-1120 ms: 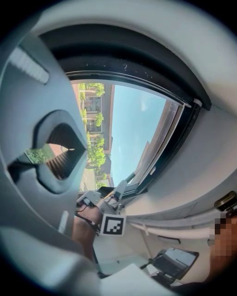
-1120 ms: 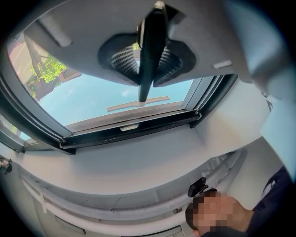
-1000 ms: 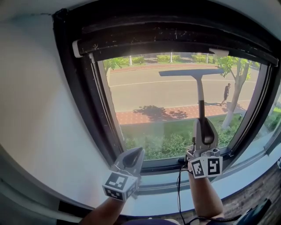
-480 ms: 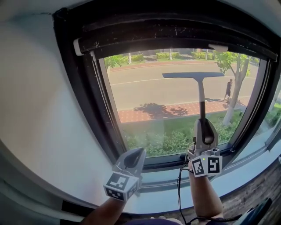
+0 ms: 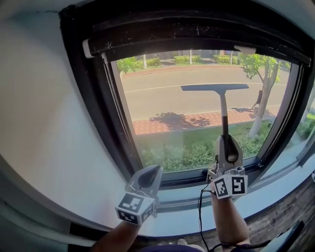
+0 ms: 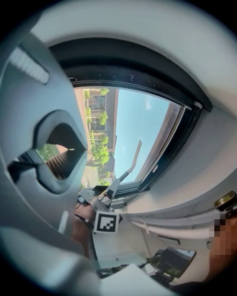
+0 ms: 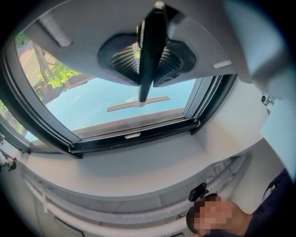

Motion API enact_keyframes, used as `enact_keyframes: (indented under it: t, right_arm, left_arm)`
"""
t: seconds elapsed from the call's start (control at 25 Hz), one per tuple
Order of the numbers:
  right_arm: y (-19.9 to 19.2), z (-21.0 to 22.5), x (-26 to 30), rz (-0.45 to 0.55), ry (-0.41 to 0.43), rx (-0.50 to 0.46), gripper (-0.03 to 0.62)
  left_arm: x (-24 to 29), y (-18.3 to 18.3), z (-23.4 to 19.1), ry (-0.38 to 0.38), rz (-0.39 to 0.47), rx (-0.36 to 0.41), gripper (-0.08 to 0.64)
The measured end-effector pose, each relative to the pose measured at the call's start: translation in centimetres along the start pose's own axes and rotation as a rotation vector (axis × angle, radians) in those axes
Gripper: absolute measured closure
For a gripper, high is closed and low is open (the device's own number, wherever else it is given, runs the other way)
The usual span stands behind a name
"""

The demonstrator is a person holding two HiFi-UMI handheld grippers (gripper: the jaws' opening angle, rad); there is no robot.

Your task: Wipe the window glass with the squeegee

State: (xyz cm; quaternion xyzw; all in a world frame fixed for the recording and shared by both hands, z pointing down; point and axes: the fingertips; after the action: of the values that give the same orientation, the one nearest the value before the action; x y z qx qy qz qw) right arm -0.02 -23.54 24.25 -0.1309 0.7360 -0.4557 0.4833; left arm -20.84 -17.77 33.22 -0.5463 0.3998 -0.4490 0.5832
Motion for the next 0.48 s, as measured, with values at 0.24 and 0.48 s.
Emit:
enact_keyframes:
  t: [0.24, 0.48]
  right_arm:
    - [-1.0, 0.0, -1.0, -0.021, -0.007, 0.013, 0.491]
    - [-2.1, -0.2, -2.1, -0.049, -0.011, 0.029, 0.491]
  left_arm:
    - [0.2, -0.7, 0.4, -0.006, 0.001, -0.004, 0.569]
    - [0.1, -1.3, 0.7, -0.01, -0.012, -0.01, 0.569]
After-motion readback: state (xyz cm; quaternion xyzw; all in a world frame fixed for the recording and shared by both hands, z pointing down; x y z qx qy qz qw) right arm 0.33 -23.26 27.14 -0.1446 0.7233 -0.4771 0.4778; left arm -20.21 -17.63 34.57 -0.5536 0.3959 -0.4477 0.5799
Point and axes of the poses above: the fingertips, and each gripper's own axes: x forward along the fingers, z to its right, y out of its top, and after that the axes turned 15 degrees about y, right-handed
